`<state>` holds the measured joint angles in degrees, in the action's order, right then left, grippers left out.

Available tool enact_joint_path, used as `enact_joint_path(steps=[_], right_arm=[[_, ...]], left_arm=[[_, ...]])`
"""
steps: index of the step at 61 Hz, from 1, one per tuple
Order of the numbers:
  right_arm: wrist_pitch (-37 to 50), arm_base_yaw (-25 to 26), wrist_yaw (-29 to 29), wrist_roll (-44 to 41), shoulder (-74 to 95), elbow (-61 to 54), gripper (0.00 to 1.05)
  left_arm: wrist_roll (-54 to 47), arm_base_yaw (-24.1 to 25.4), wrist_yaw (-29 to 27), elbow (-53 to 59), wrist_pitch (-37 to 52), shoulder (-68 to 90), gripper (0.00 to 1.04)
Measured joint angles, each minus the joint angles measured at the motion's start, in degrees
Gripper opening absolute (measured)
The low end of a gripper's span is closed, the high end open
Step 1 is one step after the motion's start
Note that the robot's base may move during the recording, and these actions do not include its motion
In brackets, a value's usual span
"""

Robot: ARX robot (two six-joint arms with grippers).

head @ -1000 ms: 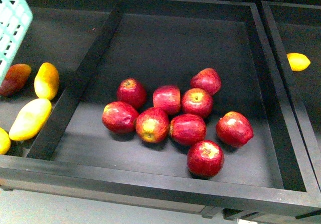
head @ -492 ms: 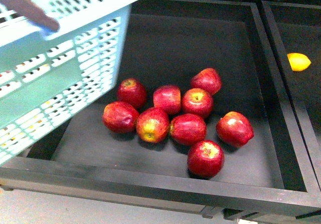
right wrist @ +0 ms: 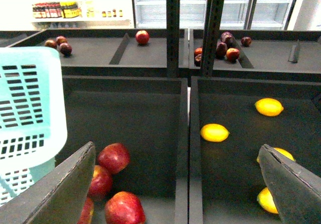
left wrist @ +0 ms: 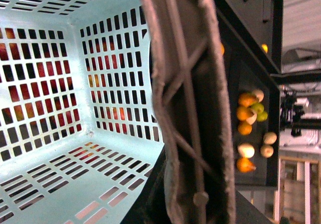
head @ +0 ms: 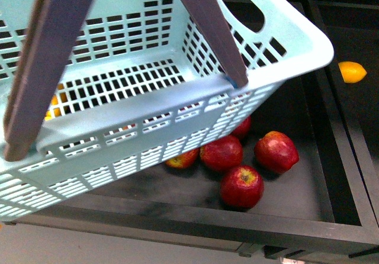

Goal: Pick lemon and mango into basket

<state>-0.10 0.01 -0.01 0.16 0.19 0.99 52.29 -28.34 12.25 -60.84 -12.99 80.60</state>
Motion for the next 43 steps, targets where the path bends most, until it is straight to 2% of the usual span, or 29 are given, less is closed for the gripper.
enact_joint_path(steps=[27, 43], right_arm=[[0.0, 0.0, 0.0, 0.0, 0.0, 0.0, 0.96], [0.0, 0.0, 0.0, 0.0, 0.0, 0.0, 0.96]], left_arm=[[-0.6, -9.9, 2.0, -2.6, 1.5, 3.3, 0.06], [-0.3, -11.5, 2.6, -2.6, 2.5, 3.3, 0.06]])
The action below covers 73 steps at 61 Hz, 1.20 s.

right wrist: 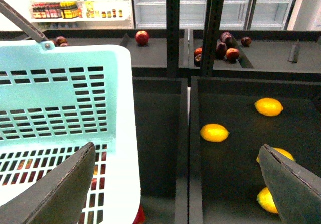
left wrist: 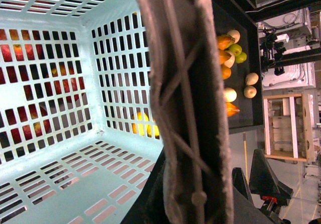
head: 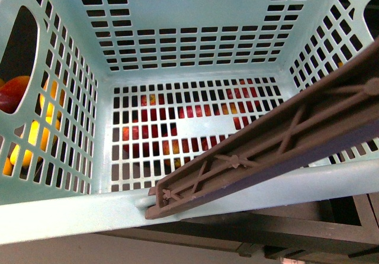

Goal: Pick lemon and mango into basket

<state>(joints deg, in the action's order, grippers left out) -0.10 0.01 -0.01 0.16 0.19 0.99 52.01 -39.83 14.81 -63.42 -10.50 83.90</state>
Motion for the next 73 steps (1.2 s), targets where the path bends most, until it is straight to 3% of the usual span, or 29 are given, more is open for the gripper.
enact_joint_path(steps=[31, 36, 39, 44, 48, 56, 67, 73], right_arm=[[-0.1, 0.0, -0.2, 0.2, 0.1, 0.0, 0.96], [-10.1, -0.4, -5.6, 7.7, 5.5, 3.8, 0.96], [-14.2, 2.0, -5.6, 13.9, 11.3, 6.0, 0.96], [-12.1, 7.6, -1.7, 18.9, 17.2, 6.4, 0.96], [-4.6, 17.1, 3.5, 20.3, 24.5, 7.7, 0.96], [8.3, 28.2, 6.9, 19.5, 38.4, 10.4, 0.96], [23.7, 36.0, 7.1, 16.2, 66.8, 18.1, 0.96], [26.5, 38.1, 6.3, 14.5, 81.3, 24.2, 0.96]], left_arm=[[0.1, 0.0, -0.2, 0.0, 0.0, 0.0, 0.06], [0.1, 0.0, -0.3, 0.0, 0.0, 0.0, 0.06], [0.2, 0.0, -0.5, 0.0, 0.0, 0.0, 0.06], [0.0, 0.0, -0.5, 0.0, 0.0, 0.0, 0.06], [0.2, 0.1, -0.7, 0.0, 0.0, 0.0, 0.06], [0.1, 0.1, -0.5, 0.0, 0.0, 0.0, 0.06], [0.1, 0.1, -0.4, 0.0, 0.0, 0.0, 0.06], [0.2, 0.1, -0.4, 0.0, 0.0, 0.0, 0.06]])
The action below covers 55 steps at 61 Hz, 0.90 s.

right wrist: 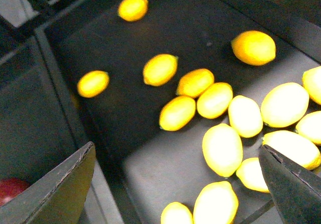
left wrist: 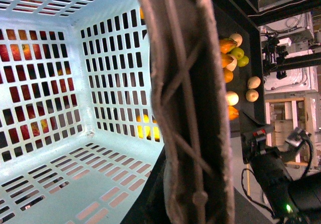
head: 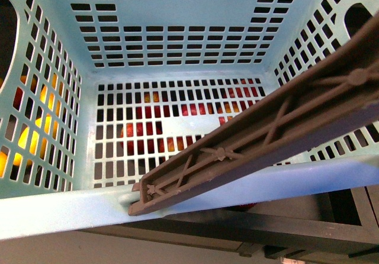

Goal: Pick lemon and mango into basket

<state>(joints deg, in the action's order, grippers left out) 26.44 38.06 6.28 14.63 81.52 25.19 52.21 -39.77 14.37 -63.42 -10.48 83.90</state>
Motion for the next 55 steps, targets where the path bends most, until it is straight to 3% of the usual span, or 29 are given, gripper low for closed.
enact_joint_path(steps=[26, 55], right_arm=[[-3.6, 1.9, -2.4, -1.6, 38.5, 21.9, 0.96], [-8.6, 0.7, -3.2, -1.2, 50.8, 31.4, 0.96]], left_arm=[[0.0, 0.0, 0.0, 0.0, 0.0, 0.0, 0.06], [0.0, 0.0, 0.0, 0.0, 0.0, 0.0, 0.06]])
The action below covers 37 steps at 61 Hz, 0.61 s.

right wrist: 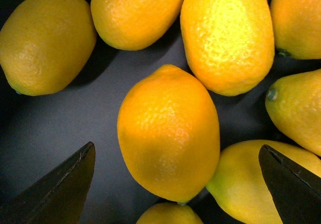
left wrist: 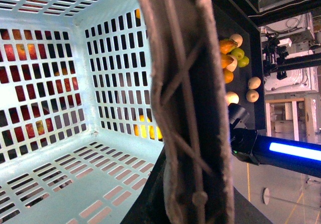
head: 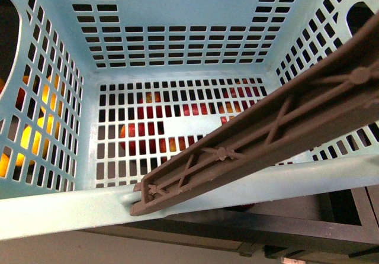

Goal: Pick lemon and mango into basket

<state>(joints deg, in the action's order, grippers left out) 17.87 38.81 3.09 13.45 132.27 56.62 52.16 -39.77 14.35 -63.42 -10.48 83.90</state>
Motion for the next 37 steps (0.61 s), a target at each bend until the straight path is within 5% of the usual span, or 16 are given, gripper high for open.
enact_joint_path(steps=[37], right_arm=[[-5.1, -1.3, -0.5, 2.7, 7.5, 9.1, 0.96]], left_arm=[[0.0, 0.0, 0.0, 0.0, 0.0, 0.0, 0.06]])
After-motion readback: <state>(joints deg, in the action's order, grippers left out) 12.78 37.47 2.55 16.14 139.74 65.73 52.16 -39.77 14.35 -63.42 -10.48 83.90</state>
